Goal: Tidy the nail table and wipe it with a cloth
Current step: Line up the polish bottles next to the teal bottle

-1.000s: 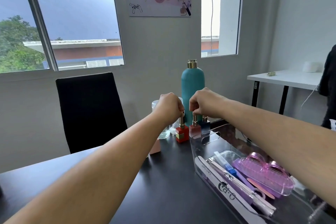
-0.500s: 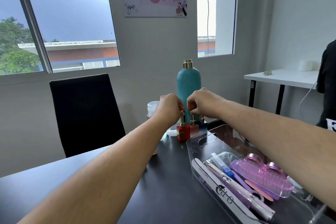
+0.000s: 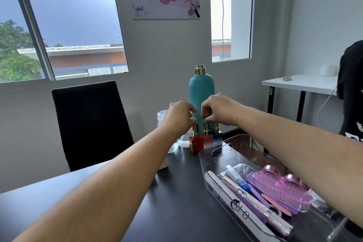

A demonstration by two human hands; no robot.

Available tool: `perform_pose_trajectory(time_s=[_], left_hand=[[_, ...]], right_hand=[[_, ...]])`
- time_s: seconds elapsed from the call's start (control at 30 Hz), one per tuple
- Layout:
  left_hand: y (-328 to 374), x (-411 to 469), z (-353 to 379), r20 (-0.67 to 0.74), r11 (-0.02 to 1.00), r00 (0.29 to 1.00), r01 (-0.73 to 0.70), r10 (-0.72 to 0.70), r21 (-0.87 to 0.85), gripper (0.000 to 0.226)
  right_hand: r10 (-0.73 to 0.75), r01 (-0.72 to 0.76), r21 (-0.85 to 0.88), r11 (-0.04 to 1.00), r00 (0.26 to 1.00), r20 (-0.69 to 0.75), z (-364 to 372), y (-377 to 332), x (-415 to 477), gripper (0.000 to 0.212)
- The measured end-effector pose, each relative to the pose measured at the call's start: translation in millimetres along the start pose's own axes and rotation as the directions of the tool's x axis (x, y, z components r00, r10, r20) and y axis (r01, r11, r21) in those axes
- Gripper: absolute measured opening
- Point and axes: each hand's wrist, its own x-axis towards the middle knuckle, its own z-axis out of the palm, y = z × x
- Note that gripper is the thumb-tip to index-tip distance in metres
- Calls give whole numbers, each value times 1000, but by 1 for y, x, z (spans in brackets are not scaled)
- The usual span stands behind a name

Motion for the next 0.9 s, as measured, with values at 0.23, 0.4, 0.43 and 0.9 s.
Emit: perform_pose_trajectory(time_s=[0.23,0.4,0.43,0.9], left_hand=[[-6,-16,-55,-144,999,988,-47,45,-12,4],[-35,-51,-95,-123,999,992,27,-23,36,8],[-41,-60,-98,-106,998,994,40,-35,47,11],[-83,-110,-82,-4,993,993,117,-117,-22,7]], right_hand=[[-26,34,81,996,995,-96,-27,-18,-9,10],[-105,109,149,983,994,-36,-27,-57,-18,14],[-119,122,161,979,992,-30,-26,-65,-19,15],[-153,134,122,984,974,168,18,-122,-6,26]])
